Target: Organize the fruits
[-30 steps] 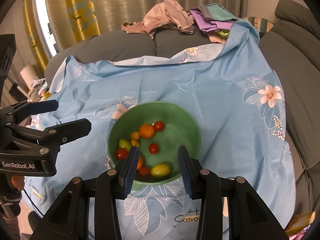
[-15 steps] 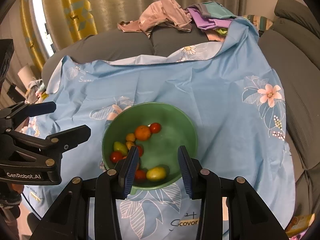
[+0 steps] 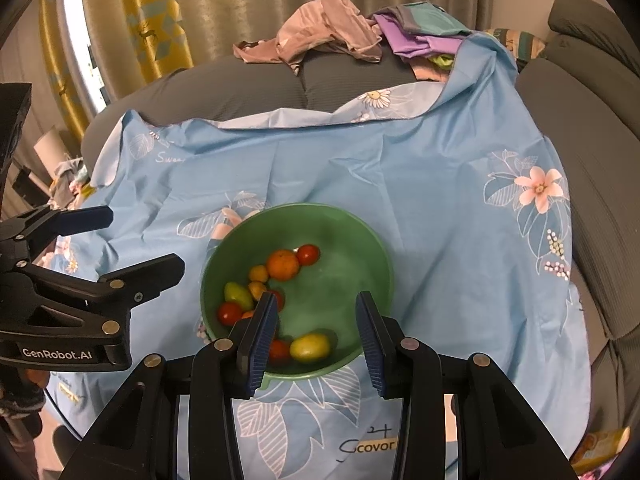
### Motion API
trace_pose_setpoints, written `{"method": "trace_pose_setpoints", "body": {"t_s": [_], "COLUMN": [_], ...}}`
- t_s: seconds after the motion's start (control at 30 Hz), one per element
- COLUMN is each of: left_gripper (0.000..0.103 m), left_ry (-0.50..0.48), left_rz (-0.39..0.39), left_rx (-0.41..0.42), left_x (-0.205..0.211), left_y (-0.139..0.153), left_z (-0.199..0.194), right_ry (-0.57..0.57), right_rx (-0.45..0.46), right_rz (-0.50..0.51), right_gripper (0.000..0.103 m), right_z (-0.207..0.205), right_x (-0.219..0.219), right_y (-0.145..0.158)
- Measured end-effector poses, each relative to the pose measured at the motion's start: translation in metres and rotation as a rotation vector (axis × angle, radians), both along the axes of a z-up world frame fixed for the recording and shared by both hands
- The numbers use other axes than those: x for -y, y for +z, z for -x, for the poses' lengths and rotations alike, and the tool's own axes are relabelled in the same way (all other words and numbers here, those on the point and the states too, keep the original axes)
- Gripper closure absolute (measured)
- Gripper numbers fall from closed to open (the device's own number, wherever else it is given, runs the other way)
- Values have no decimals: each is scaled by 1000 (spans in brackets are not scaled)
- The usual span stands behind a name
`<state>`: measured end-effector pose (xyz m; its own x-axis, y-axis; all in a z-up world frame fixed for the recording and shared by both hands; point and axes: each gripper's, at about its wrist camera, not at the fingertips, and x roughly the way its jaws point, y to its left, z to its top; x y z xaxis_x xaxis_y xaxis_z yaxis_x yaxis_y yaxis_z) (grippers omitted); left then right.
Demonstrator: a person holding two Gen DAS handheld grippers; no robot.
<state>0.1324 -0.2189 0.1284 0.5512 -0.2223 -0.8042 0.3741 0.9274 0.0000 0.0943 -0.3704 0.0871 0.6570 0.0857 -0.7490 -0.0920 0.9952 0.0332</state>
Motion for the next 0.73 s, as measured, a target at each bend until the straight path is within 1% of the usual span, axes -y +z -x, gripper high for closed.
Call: {"method": "trace_pose_setpoints", "body": {"t_s": [0.3, 0.73], "left_gripper": [1, 1], "left_ry": [5, -11], "left_rz": [-9, 14], "left_rx": [0, 7], "left_x": [2, 6], "left_y": [-2, 0], "left_z": [0, 1], "right_ry": [-2, 0], "right_rx": [0, 0], "right_rz": [5, 6], "right_gripper": [62, 62], "right_z": [1, -1], "right_x": [-1, 0], "right_y": [0, -1]}}
